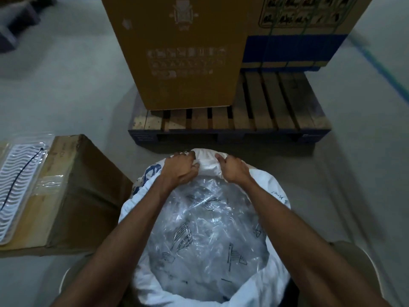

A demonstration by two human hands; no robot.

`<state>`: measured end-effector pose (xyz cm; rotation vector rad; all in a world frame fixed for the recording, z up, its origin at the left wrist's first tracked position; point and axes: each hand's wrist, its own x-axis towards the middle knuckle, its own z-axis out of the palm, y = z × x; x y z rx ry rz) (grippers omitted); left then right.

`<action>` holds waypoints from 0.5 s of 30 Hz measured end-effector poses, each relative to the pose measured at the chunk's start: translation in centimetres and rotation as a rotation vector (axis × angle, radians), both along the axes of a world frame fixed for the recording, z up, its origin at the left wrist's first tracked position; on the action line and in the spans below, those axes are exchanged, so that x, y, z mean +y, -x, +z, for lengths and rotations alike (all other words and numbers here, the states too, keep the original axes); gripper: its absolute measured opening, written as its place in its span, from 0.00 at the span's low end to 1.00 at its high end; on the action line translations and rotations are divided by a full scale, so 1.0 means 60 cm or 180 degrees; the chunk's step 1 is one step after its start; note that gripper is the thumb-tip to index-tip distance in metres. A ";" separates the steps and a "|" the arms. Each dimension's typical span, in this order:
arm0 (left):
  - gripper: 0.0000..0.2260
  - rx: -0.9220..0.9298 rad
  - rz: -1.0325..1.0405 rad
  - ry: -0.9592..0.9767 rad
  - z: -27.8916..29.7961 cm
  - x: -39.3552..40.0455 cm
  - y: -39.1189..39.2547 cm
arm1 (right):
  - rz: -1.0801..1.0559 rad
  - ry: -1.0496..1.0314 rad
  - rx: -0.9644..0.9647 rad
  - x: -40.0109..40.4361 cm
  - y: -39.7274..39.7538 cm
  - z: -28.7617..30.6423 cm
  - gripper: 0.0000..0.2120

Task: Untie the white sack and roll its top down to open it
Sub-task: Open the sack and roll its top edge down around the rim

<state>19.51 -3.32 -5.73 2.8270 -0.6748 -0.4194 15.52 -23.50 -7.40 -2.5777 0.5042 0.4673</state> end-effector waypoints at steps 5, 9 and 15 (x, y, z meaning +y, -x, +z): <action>0.30 -0.0166 -0.0556 -0.0030 -0.003 -0.051 0.027 | 0.0280 -0.0805 0.0836 -0.027 -0.038 0.026 0.34; 0.20 -0.0507 -0.0248 -0.0174 -0.027 -0.075 0.033 | -0.0041 -0.0798 -0.0202 -0.038 0.013 0.034 0.28; 0.21 -0.0167 0.0332 0.0052 -0.023 -0.088 0.013 | -0.0131 0.0275 -0.0539 -0.047 0.122 0.028 0.32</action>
